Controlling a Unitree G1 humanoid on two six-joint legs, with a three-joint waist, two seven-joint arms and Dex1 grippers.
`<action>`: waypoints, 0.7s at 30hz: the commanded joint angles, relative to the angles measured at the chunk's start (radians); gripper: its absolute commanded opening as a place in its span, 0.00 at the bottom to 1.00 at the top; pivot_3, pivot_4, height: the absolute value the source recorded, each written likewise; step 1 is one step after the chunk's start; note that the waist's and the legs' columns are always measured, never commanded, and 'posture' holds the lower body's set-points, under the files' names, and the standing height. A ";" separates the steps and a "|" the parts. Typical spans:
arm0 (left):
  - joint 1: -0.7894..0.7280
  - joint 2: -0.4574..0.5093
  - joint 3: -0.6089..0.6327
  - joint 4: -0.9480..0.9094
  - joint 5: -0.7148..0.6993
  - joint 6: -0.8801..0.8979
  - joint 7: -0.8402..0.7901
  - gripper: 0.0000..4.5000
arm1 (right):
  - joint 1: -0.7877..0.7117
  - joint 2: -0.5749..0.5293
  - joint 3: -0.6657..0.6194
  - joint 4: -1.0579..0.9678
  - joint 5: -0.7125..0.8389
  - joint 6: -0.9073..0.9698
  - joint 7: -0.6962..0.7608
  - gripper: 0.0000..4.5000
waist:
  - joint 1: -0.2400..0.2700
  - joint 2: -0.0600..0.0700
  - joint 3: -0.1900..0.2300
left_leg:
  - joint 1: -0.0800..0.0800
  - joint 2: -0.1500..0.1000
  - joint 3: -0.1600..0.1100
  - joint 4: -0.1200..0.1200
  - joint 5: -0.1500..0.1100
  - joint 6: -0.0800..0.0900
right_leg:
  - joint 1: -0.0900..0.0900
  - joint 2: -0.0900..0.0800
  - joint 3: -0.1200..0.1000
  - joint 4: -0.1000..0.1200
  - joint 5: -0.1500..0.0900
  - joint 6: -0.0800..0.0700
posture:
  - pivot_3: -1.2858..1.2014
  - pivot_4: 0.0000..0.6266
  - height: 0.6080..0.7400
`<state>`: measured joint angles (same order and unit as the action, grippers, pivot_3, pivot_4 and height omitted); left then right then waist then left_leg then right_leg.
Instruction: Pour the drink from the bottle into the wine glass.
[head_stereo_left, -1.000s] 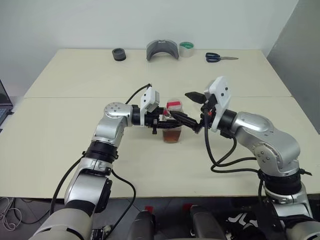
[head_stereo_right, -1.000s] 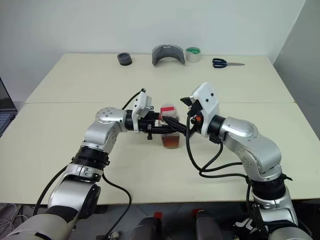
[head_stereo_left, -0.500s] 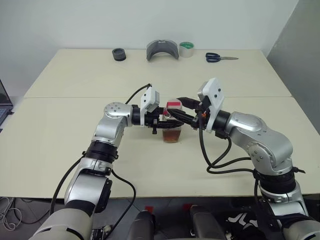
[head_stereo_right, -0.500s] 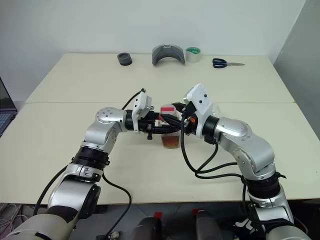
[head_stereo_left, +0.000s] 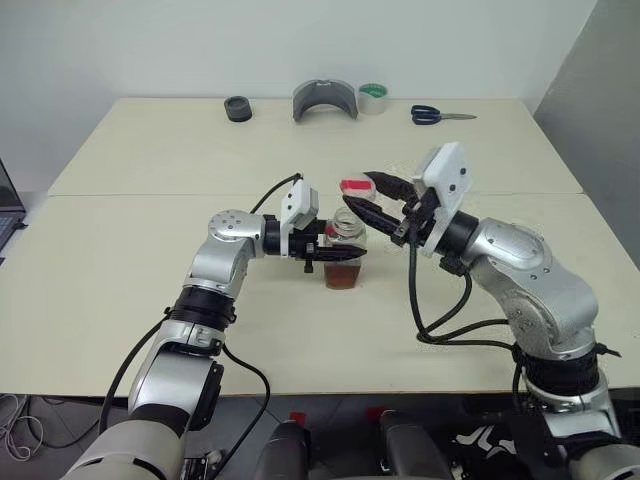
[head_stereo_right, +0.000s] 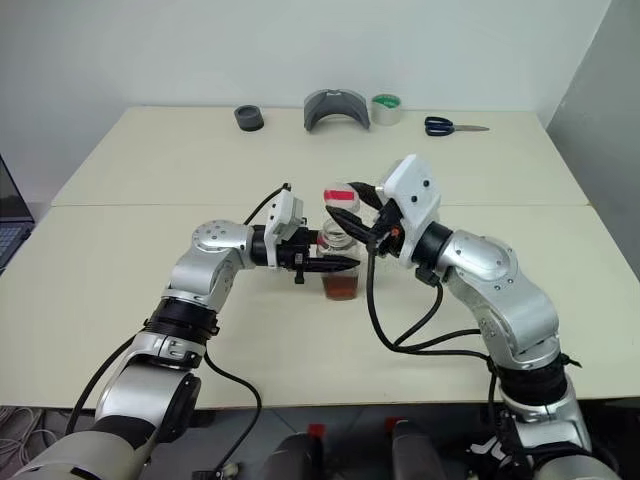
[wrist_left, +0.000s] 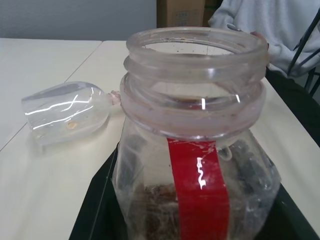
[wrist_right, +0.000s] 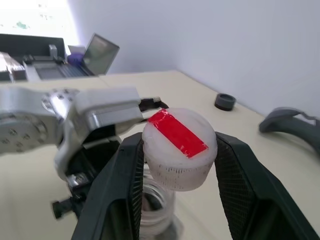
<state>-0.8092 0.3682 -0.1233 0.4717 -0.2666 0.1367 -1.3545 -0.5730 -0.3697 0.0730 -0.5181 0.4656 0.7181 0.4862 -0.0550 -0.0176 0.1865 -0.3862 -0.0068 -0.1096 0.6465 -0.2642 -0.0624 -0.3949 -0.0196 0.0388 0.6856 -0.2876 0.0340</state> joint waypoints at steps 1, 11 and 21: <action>-0.002 0.005 0.012 -0.057 -0.011 -0.021 0.014 0.38 | 0.018 -0.010 -0.123 -0.061 0.055 0.039 -0.050 0.38 | 0.001 0.000 0.000 | 0.000 0.000 0.000 0.000 0.000 0.000 | 0.000 -0.001 0.000 0.000 0.000 0.000 | 0.52 0.24 1.00; 0.036 0.025 0.048 -0.107 -0.032 -0.012 0.077 0.38 | 0.593 -0.068 -0.443 -0.112 -0.085 -0.015 -0.196 0.38 | 0.027 0.000 0.000 | -0.002 -0.001 0.000 -0.001 0.000 0.000 | 0.000 0.000 0.000 -0.003 0.000 0.000 | 0.52 0.24 1.00; 0.040 0.034 0.070 -0.127 -0.045 0.009 0.121 0.38 | 0.661 0.004 -0.432 0.034 -0.130 -0.052 -0.260 0.68 | -0.001 0.001 0.000 | 0.007 0.001 0.004 -0.001 0.001 0.002 | 0.006 0.002 0.004 -0.003 0.001 0.002 | 0.52 0.24 1.00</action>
<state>-0.7514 0.3947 -0.0890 0.3828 -0.2819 0.1477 -1.2462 0.1118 -0.3603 -0.3395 -0.4703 0.3317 0.6887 0.2326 -0.0555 -0.0167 0.1861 -0.3800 -0.0059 -0.1056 0.6452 -0.2634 -0.0607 -0.3894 -0.0173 0.0432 0.6827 -0.2867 0.0363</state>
